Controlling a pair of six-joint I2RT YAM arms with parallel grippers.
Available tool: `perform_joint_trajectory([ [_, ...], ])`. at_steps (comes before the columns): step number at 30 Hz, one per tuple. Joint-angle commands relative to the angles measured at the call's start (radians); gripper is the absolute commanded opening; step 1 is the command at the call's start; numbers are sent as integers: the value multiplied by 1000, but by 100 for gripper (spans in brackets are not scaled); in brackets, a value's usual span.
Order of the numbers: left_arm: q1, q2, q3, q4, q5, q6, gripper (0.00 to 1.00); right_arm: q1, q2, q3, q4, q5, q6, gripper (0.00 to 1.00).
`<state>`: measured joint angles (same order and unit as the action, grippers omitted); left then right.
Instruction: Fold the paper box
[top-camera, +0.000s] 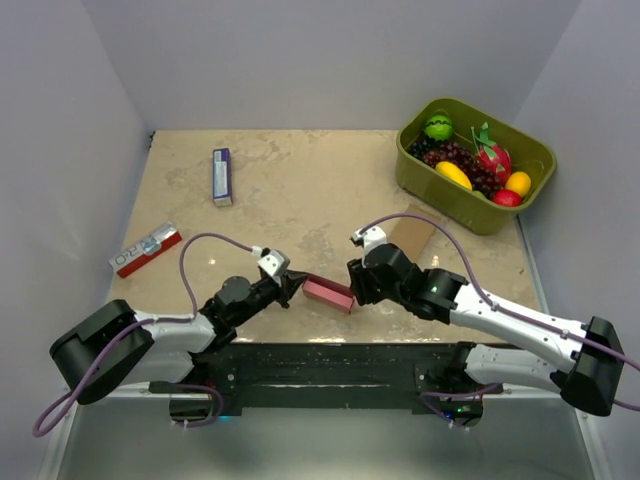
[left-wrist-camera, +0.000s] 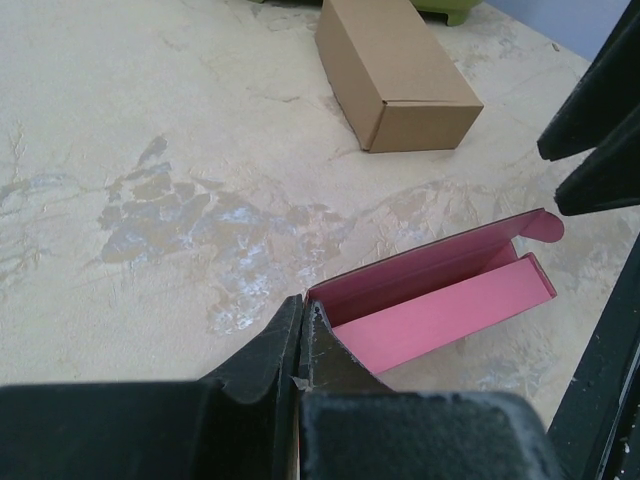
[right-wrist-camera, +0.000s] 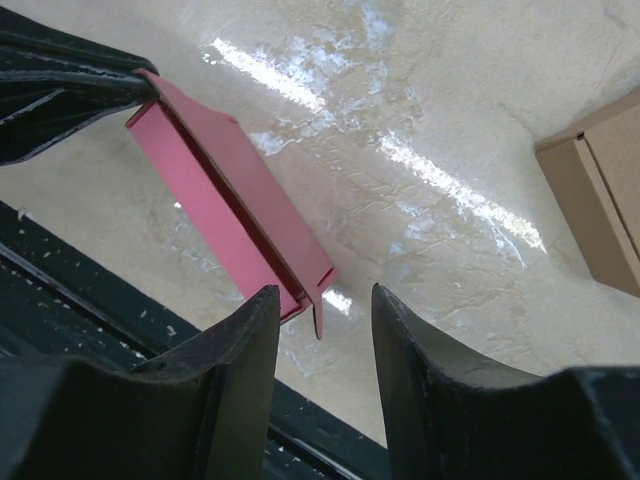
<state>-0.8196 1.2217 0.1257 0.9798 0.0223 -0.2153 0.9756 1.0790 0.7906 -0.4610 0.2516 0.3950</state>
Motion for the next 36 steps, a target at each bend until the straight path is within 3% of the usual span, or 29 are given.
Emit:
perform_joint_trajectory([
  [1,-4,15,15,-128,11,16,0,17,-36,-36,-11,-47,70,45],
  [7,-4,7,25,-148,11,16,0,78,-11,-37,-59,8,128,45],
  [19,-4,-4,22,-148,22,16,0,81,65,-13,-44,100,136,41],
  [28,-4,-14,22,-151,24,14,0,81,102,12,-19,110,107,23],
  [34,-6,-10,22,-148,31,13,0,83,108,9,-11,115,90,0],
  [36,-4,-8,22,-147,34,10,0,86,108,6,-13,124,85,0],
])
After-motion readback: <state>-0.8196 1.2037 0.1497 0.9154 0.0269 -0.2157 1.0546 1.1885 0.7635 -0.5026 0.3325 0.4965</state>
